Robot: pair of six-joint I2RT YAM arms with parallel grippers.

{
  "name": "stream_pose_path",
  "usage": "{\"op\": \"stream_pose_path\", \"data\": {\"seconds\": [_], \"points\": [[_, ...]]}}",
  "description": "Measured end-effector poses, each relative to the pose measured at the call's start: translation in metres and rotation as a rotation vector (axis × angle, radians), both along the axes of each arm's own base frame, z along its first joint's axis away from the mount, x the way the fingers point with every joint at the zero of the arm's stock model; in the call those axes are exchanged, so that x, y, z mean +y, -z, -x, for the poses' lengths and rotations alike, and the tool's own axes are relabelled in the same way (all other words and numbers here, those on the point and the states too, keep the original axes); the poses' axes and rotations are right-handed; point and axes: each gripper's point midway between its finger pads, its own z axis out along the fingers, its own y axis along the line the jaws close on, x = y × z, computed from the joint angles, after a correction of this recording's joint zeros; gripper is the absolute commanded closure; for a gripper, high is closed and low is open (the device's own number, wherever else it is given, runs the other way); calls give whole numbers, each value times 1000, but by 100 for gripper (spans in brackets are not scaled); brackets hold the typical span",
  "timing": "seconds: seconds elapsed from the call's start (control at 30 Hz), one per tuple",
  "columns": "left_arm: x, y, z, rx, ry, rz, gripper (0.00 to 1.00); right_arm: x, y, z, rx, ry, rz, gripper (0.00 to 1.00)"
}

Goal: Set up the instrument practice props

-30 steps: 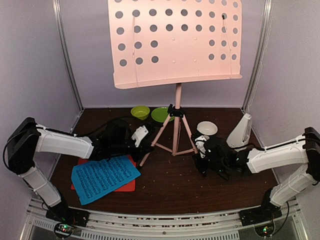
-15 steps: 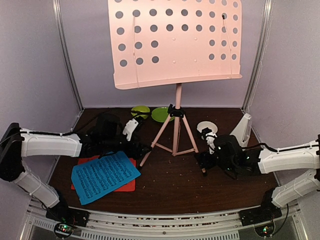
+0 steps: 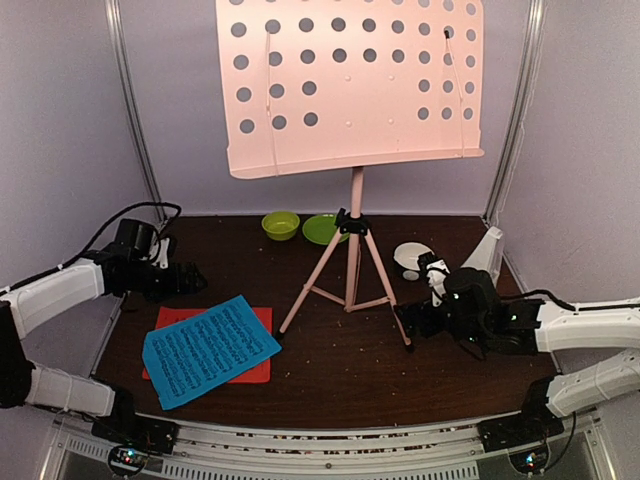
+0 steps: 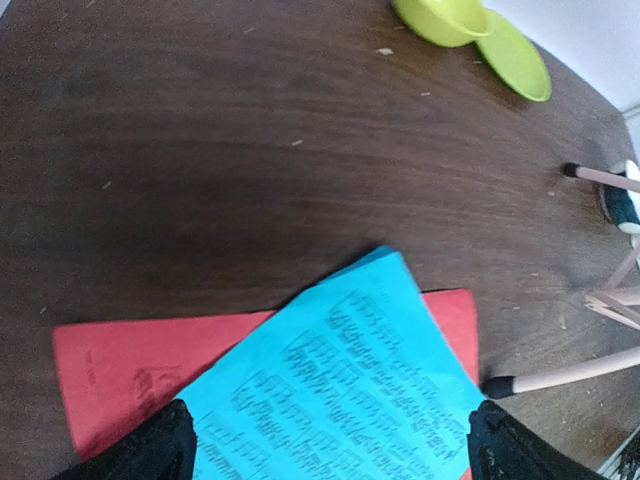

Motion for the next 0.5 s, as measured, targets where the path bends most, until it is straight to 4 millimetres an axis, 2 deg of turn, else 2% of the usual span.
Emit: {"op": "stream_pose_path", "data": {"seconds": [0.17, 0.33, 0.5], "points": [[58, 34, 26, 241, -143, 46, 3, 1, 1, 2, 15, -3, -17, 2], [85, 42, 44, 343, -212, 32, 3, 1, 0, 3, 18, 2, -37, 1], [108, 42, 43, 404, -255, 31, 9, 1, 1, 4, 27, 12, -66, 2]]}}
